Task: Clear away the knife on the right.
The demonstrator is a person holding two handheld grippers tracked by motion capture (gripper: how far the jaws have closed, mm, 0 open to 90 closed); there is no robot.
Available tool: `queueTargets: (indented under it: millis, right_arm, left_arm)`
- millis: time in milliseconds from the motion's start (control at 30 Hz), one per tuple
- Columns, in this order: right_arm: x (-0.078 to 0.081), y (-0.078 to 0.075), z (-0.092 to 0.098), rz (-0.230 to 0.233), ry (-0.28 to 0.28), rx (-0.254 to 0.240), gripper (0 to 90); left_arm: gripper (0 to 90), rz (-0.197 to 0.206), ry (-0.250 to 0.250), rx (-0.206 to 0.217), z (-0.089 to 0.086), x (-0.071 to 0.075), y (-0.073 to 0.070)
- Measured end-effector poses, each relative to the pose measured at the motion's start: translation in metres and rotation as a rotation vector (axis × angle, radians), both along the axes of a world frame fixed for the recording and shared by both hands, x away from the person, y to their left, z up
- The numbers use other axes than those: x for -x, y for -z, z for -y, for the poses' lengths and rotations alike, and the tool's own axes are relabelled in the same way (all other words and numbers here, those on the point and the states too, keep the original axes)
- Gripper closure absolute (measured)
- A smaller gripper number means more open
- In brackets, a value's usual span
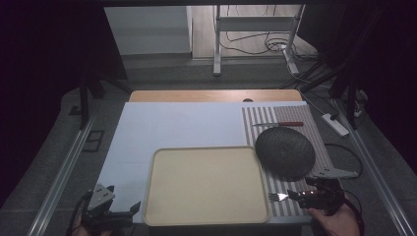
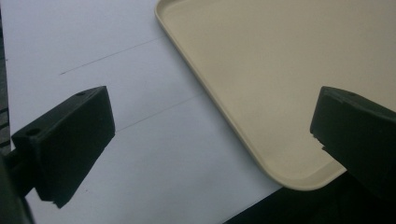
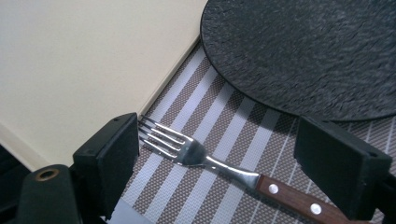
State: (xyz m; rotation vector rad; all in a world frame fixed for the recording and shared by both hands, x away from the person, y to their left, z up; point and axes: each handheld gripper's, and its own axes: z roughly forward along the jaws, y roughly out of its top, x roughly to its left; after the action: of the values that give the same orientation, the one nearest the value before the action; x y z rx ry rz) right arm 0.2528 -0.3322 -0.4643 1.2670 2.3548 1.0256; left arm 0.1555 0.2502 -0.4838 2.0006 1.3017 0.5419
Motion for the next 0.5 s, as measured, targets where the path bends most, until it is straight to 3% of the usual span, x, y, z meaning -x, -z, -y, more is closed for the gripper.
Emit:
queueTargets:
  millis: [500]
  right_arm:
    - [-0.013, -0.009, -0.003, 0.0, -0.014, 0.021, 13.2]
  left_arm:
    - [0.0, -0.009, -0.01, 0.002, 0.0, -0.001, 0.0]
